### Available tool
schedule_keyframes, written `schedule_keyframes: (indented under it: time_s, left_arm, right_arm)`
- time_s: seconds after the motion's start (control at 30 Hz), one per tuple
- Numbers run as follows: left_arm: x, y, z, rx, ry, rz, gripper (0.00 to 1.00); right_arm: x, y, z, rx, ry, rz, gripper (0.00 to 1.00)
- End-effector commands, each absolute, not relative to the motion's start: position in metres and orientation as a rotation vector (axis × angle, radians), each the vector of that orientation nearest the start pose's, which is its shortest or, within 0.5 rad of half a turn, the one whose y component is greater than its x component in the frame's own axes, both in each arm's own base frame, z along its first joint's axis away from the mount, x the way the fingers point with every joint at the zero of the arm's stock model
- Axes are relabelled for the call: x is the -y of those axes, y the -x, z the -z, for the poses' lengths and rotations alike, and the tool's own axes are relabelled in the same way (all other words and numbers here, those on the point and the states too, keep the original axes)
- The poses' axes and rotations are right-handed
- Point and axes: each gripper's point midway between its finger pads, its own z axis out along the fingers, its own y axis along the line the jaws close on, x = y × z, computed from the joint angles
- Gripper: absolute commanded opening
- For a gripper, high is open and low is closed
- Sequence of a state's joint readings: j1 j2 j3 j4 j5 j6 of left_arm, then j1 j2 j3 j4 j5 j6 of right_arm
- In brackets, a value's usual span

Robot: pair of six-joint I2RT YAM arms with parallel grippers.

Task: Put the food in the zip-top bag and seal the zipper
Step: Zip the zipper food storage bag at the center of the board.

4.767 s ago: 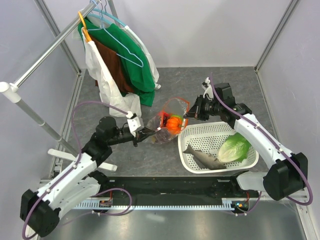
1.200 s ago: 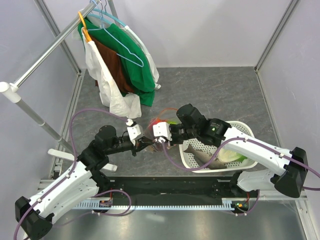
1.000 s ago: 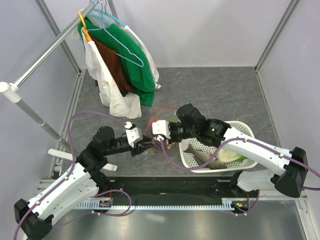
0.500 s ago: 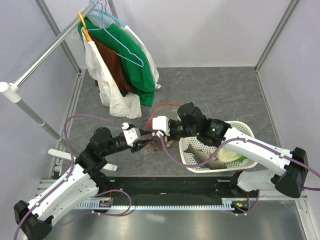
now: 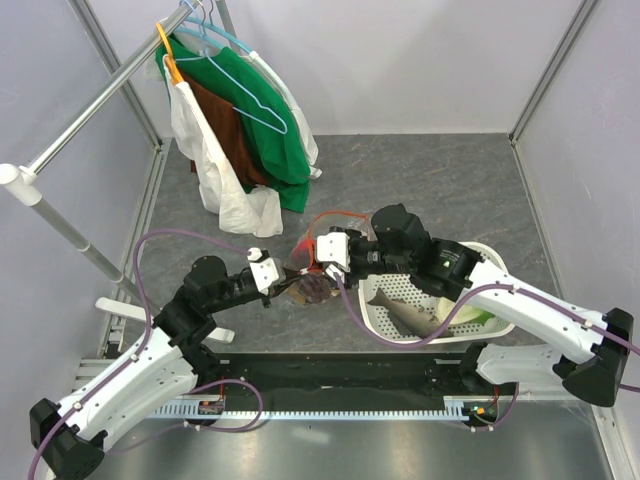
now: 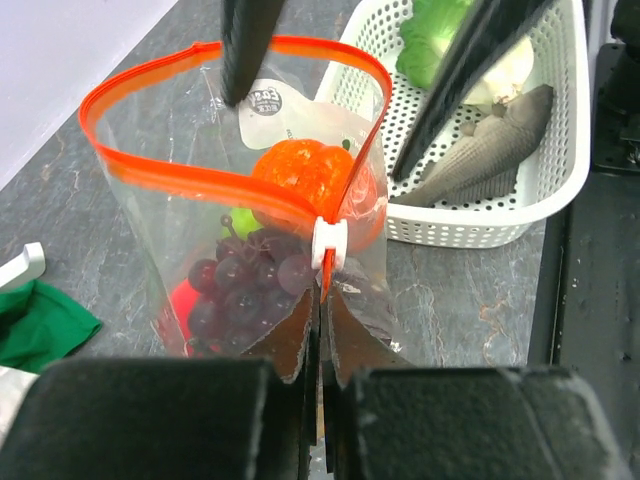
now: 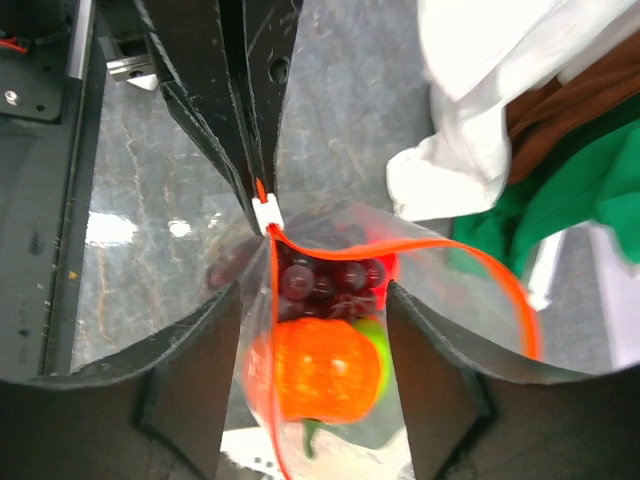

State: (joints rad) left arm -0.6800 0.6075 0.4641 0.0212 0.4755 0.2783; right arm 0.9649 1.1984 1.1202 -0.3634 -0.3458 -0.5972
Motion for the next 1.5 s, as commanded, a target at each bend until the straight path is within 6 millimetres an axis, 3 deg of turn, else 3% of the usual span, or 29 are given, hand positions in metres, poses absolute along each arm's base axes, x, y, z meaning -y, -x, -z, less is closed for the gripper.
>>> schedule_keyframes:
  time_s: [0.0, 0.03, 0.1, 0.13, 0.17, 0.27, 0.53, 0.77, 1.17, 1.47]
  left_arm:
    - [0.236, -0.170, -0.237, -1.215, -1.154, 0.689, 0.02]
    - [0.237, -0.169, -0.239, -1.202, -1.163, 0.690, 0.02]
    - [0.238, -0.170, -0.240, -1.205, -1.164, 0.693, 0.02]
    - [0.238, -0.170, -0.243, -1.200, -1.162, 0.694, 0.02]
    - [0.238, -0.171, -0.243, -1.200, -1.163, 0.693, 0.02]
    - [0.239, -0.173, -0.248, -1.200, -1.149, 0.691, 0.02]
    - [0.236, -0.173, -0.253, -1.204, -1.128, 0.681, 0.02]
    - [0.235, -0.171, -0.258, -1.180, -1.127, 0.683, 0.02]
    - [0.231, -0.169, -0.273, -1.145, -1.119, 0.657, 0.02]
    - [0.222, -0.168, -0.286, -1.132, -1.071, 0.628, 0.02]
  right_arm:
    - [-0.335, -0.178, -0.309, -1.078, 1.615, -0.552, 0.67]
    - [-0.338, -0.176, -0.305, -1.086, 1.643, -0.575, 0.67]
    - [-0.345, -0.173, -0.317, -1.062, 1.663, -0.595, 0.63]
    - [-0.350, -0.171, -0.305, -1.093, 1.708, -0.617, 0.60]
    - [-0.355, -0.170, -0.315, -1.077, 1.712, -0.628, 0.58]
    - [-0.365, -0.160, -0.302, -1.077, 1.794, -0.665, 0.56]
    - [-0.368, -0.144, -0.278, -1.040, 1.916, -0.623, 0.56]
    - [-0.372, -0.157, -0.257, -1.098, 1.934, -0.545, 0.49]
    - [-0.366, -0.173, -0.252, -1.155, 1.892, -0.441, 0.11]
    - [-0.344, -0.184, -0.242, -1.187, 1.903, -0.349, 0.08]
